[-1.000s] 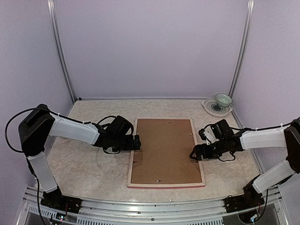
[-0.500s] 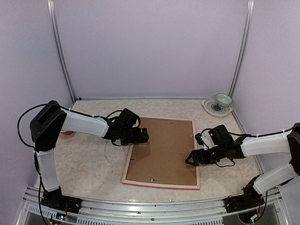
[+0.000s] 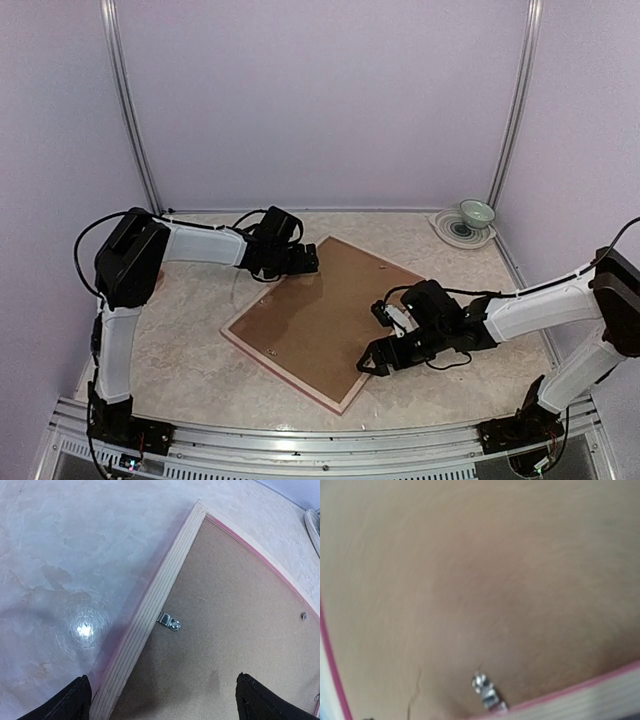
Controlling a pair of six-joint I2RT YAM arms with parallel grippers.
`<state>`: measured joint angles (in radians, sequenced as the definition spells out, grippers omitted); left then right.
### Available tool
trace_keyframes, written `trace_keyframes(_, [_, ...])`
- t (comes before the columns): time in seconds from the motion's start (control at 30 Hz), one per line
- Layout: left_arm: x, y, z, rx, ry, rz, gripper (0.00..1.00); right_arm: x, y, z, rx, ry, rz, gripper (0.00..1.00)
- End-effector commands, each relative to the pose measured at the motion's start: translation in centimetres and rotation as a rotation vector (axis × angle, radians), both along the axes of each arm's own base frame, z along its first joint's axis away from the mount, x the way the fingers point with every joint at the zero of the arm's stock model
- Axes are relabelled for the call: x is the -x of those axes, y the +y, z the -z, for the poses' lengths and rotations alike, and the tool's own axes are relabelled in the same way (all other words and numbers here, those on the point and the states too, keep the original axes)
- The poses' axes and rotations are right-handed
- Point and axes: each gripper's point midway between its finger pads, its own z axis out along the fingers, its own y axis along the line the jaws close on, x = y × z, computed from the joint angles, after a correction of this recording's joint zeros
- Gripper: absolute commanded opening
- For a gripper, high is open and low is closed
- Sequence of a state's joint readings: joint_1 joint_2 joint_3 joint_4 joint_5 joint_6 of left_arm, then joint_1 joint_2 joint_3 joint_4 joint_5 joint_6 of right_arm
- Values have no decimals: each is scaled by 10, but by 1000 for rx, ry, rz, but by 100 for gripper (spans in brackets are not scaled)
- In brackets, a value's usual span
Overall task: Put the photo into the frame
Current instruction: Rotate the fastener on the backboard.
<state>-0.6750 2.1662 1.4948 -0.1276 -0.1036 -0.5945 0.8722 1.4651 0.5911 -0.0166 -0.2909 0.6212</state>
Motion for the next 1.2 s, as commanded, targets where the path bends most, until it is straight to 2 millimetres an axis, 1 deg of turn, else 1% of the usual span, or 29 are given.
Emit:
trace_keyframes(0.0, [-9,-15,-25,68,-37,29,99,7,32,-4,-15,-13,-53,91])
trace_keyframes(0.03, [-12,-8,-30,72,-46,10,99,6,31,-7,-10,-23,-50,91])
trace_keyframes(0.07, [-16,0,-45,85,-69,-11,99,5,28,-11,3,-35,-44,92])
trace_keyframes(0.1, [-18,9,-57,86,-82,-36,99,2,24,-18,14,-59,-36,92])
trace_keyframes(0.13, [-18,19,-63,77,-87,-59,99,-1,20,-23,31,-83,-29,92])
trace_keyframes(0.17, [-17,28,-79,75,-106,-82,99,-4,15,-31,46,-111,-22,92])
trace_keyframes(0.23, [-9,43,-93,53,-111,-128,99,-13,4,-47,70,-158,0,94])
trace_keyframes(0.27, [-3,50,-106,60,-119,-149,99,-18,-2,-60,64,-186,17,94])
trace_keyframes(0.3, [6,55,-107,58,-107,-163,99,-25,-8,-69,65,-206,35,94])
trace_keyframes(0.33, [15,59,-112,68,-106,-175,99,-34,-15,-79,60,-230,58,95])
trace_keyframes(0.37, [25,63,-111,67,-98,-186,99,-42,-22,-88,56,-251,84,95])
trace_keyframes(0.4, [38,67,-118,82,-102,-195,99,-52,-31,-94,55,-266,112,95])
trace_keyframes(0.5, [75,77,-118,72,-90,-223,99,-84,-55,-113,57,-316,195,96])
trace_keyframes(0.6, [112,92,-94,11,-28,-256,99,-115,-74,-123,74,-351,263,99])
trace_keyframes(0.63, [123,95,-90,10,-13,-260,99,-127,-80,-124,77,-358,286,99])
trace_keyframes(0.7, [146,103,-74,11,39,-275,99,-148,-87,-120,73,-352,316,99])
trace_keyframes(0.77, [168,107,-63,28,74,-276,99,-169,-97,-110,77,-331,363,99])
trace_keyframes(0.83, [187,112,-56,28,92,-285,99,-187,-102,-97,76,-305,390,99])
trace_keyframes(0.87, [194,114,-58,40,93,-294,99,-196,-105,-91,76,-292,405,99])
trace_keyframes(0.9, [202,116,-55,42,102,-295,99,-206,-108,-88,72,-285,418,99])
trace_keyframes(0.97, [216,119,-55,65,117,-299,99,-221,-110,-80,69,-270,430,99])
trace_keyframes(1.03, [228,119,-52,81,134,-300,99,-236,-115,-70,83,-259,445,99])
trace_keyframes(1.07, [235,120,-48,83,145,-298,99,-243,-117,-60,98,-242,448,99])
trace_keyframes(1.17, [245,125,-35,87,171,-307,99,-258,-118,-47,92,-212,447,99])
